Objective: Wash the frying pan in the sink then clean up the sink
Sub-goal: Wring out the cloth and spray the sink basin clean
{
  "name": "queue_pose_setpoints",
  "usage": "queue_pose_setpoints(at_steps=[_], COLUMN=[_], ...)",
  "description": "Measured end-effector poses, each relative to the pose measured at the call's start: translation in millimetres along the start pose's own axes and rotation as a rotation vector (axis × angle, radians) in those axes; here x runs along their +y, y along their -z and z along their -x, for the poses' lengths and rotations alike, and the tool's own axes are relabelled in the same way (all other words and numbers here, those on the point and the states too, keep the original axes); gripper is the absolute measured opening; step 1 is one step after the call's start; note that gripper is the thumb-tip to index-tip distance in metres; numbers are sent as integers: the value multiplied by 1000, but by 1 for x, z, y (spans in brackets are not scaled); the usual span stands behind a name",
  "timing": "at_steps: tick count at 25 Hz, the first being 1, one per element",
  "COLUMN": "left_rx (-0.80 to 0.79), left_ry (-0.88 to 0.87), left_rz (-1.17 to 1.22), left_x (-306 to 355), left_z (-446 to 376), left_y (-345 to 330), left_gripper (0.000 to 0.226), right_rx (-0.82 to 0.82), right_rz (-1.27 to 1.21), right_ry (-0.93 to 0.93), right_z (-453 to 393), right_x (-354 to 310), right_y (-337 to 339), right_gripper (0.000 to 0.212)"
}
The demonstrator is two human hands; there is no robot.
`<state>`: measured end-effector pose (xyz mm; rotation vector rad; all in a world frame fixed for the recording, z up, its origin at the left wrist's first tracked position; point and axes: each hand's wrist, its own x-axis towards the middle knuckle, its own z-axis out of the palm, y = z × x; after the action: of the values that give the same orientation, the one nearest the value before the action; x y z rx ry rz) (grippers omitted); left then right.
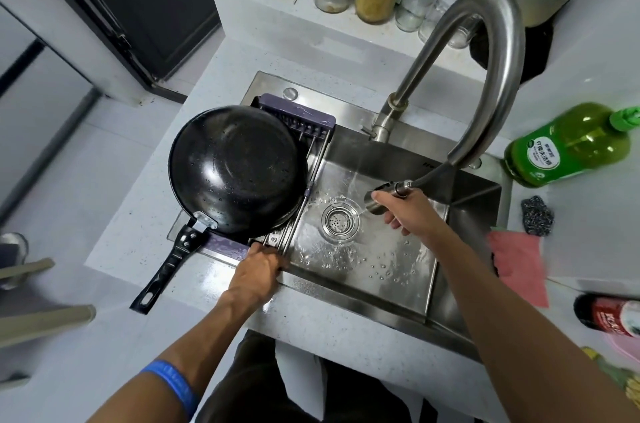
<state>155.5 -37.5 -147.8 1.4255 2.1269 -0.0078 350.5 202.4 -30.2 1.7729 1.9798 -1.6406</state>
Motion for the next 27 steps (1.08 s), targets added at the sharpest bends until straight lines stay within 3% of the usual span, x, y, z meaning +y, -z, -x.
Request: queue_pose_setpoints(at_steps=[2, 6, 11, 14, 19, 20, 24, 27], left_rx=[27, 47, 4, -4, 35, 27, -7, -9], left_ry=[-3, 10, 28, 43, -26, -23, -14, 0], left_rz=[14, 61, 69, 82, 66, 67, 65, 60], left_x=[-1, -4, -3, -2, 3, 4, 6, 9], left_z=[0, 1, 2, 3, 4, 5, 5, 5], left_y=[-1, -3, 2, 4, 9, 11, 15, 17], left_gripper=[21, 19, 21, 21, 26, 27, 29, 31], right_rx=[-74, -8, -72, -6, 240, 273, 303, 334], right_rz=[-12, -37, -98, -197, -237, -208, 126, 399], right_ry=[21, 16, 54, 105, 160, 152, 101, 35], right_z=[0, -5, -11, -20, -25, -25, -28, -23], right_x=[-1, 1, -19, -28, -7, 2, 26, 30], right_y=[-5, 3, -14, -17, 2, 9, 39, 66], right_gripper=[25, 21, 17, 6, 12, 9, 40, 24])
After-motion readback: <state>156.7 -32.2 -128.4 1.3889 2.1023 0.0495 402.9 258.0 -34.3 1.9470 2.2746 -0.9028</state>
